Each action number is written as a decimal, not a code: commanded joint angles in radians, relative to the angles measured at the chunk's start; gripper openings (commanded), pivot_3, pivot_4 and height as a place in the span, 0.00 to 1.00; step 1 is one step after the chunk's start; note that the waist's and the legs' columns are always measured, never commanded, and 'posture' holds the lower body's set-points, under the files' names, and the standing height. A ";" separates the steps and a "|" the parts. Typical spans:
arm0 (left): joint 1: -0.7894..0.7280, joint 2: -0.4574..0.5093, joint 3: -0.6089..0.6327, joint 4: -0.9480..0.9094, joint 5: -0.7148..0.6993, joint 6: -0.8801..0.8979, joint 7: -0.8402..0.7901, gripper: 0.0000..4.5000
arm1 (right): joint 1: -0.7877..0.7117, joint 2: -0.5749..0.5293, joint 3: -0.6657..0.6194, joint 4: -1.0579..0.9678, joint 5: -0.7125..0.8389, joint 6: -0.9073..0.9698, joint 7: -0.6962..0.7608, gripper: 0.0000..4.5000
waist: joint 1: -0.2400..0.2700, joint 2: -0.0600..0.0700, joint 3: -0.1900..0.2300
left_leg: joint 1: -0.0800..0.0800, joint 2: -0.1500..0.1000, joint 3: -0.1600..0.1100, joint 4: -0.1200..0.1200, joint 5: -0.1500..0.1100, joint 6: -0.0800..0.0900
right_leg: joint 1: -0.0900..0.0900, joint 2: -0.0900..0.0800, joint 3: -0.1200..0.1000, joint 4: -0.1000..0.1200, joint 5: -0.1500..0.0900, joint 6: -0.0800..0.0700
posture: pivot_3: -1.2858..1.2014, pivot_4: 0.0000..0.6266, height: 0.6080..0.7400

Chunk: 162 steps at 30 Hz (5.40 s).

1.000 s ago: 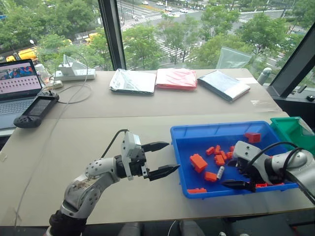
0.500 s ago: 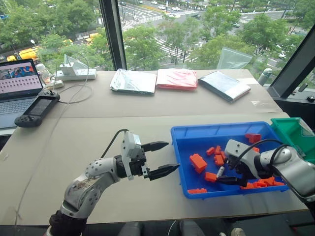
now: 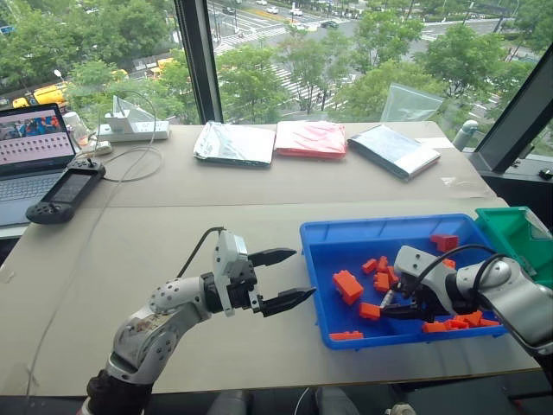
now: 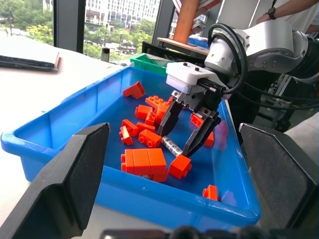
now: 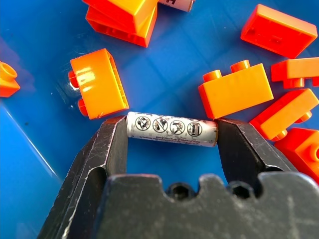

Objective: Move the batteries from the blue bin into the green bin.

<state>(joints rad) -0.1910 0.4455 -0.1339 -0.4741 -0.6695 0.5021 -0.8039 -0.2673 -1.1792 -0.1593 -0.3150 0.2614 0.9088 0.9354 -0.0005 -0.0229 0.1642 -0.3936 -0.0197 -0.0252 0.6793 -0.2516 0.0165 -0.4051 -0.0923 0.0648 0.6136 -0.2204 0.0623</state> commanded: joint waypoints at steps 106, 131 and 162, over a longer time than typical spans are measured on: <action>-0.026 -0.004 0.001 -0.020 0.003 -0.001 0.003 1.00 | -0.217 0.247 0.110 -0.117 0.093 0.161 -0.276 0.99 | -0.012 0.002 0.000 | -0.005 0.000 -0.001 0.000 0.000 0.000 | -0.003 0.000 0.000 -0.001 0.001 0.001 | 0.52 0.24 1.00; -0.032 -0.018 -0.002 -0.021 0.005 -0.003 0.016 1.00 | -0.176 0.388 0.439 -0.053 0.068 0.209 -0.274 0.99 | -0.012 0.002 0.000 | -0.003 -0.001 -0.002 0.001 0.000 0.000 | -0.002 0.000 -0.001 0.000 0.001 0.000 | 0.52 0.24 1.00; -0.031 -0.023 -0.001 -0.008 0.008 -0.008 0.016 1.00 | -0.141 0.311 0.471 -0.027 -0.001 0.065 -0.161 0.84 | -0.012 0.001 -0.001 | -0.001 -0.001 -0.001 0.001 0.000 0.000 | -0.001 0.000 -0.001 0.000 0.001 0.000 | 0.52 0.24 1.00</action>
<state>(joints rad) -0.2184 0.4268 -0.1394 -0.4622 -0.6645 0.5036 -0.7894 -0.4163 -0.8688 0.2801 -0.3563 0.2868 0.9935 0.7701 -0.0125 -0.0217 0.1635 -0.3948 -0.0204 -0.0267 0.6800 -0.2516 0.0167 -0.4056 -0.0918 0.0642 0.6133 -0.2194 0.0627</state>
